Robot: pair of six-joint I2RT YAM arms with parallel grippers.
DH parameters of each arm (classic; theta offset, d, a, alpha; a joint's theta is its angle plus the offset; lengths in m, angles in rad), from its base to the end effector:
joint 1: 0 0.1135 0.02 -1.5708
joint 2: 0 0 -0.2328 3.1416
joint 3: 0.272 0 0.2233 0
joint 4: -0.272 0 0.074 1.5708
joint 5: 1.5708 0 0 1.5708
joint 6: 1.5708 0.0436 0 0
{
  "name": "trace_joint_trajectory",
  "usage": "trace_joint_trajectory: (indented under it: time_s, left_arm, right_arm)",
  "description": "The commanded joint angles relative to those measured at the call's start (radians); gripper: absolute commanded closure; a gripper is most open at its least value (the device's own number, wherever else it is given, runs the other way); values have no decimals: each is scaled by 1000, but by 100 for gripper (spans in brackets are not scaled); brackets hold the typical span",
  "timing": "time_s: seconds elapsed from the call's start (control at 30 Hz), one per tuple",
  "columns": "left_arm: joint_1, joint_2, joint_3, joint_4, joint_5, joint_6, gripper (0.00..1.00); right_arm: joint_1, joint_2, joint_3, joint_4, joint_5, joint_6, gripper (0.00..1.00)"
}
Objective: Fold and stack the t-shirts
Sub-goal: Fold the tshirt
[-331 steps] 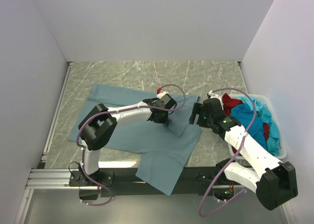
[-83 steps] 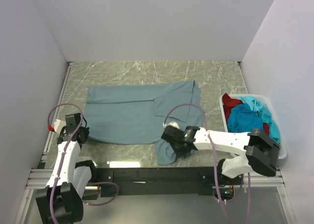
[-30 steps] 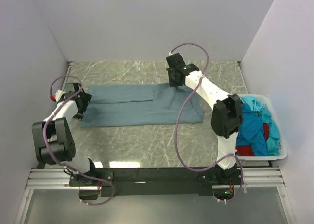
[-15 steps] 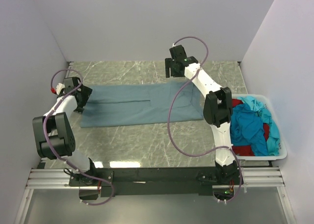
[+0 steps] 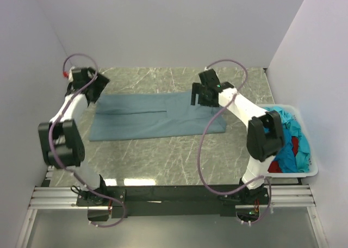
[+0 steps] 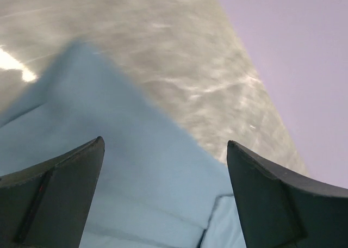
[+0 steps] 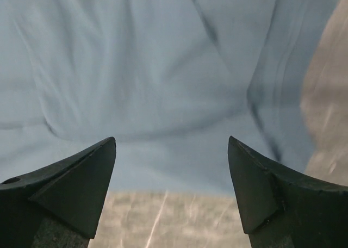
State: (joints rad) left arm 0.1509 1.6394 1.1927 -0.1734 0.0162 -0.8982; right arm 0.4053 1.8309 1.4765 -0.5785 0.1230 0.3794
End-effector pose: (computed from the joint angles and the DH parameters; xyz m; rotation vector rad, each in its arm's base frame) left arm 0.3477 0.0521 0.2386 -1.1063 1.9305 -0.4348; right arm 0.3442 0.1419 0.2259 0.0185 2.5019 0.1735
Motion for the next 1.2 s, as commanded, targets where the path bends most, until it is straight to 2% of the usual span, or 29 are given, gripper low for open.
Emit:
trace_joint_trajectory:
  time_s: [0.0, 0.07, 0.13, 0.23, 0.37, 0.53, 0.63, 0.73, 0.8, 0.93, 0.97, 1.07, 1.17]
  left_arm:
    - [-40, 164, 175, 60, 242, 116, 1]
    - [-50, 293, 284, 51, 325, 148, 1]
    - [-57, 389, 338, 22, 331, 150, 1]
    - [-68, 442, 374, -8, 324, 159, 1]
    - [-70, 399, 245, 31, 315, 148, 1]
    - [-85, 266, 40, 3, 288, 176, 1]
    - [-123, 142, -239, 82, 263, 130, 1]
    - [-180, 26, -417, 98, 217, 3, 1]
    - [-221, -57, -488, 89, 194, -24, 1]
    - [-384, -218, -672, 72, 168, -160, 1]
    - [-410, -251, -702, 80, 177, -233, 1]
    - [-514, -392, -791, 130, 186, -379, 0]
    - [-640, -541, -852, 115, 61, -554, 1]
  right_arm:
    - [7, -126, -183, 101, -61, 133, 10]
    - [7, -165, -257, 141, -108, 159, 9]
    - [7, -171, -326, 161, -120, 187, 9]
    - [9, -153, -378, 196, -164, 204, 8]
    - [3, -79, -360, 200, -148, 194, 8]
    - [-20, 95, -211, 157, -161, 115, 8]
    - [-36, 215, -57, 70, -164, 64, 8]
    - [-42, 322, 179, -13, -187, -38, 9]
    - [-43, 410, 292, -70, -183, -89, 9]
    - [-49, 571, 558, -193, -152, -172, 8]
    - [-52, 609, 700, -220, -158, -213, 8]
    - [-51, 741, 940, -277, -166, -264, 8]
    - [-51, 757, 949, -219, -190, -289, 7]
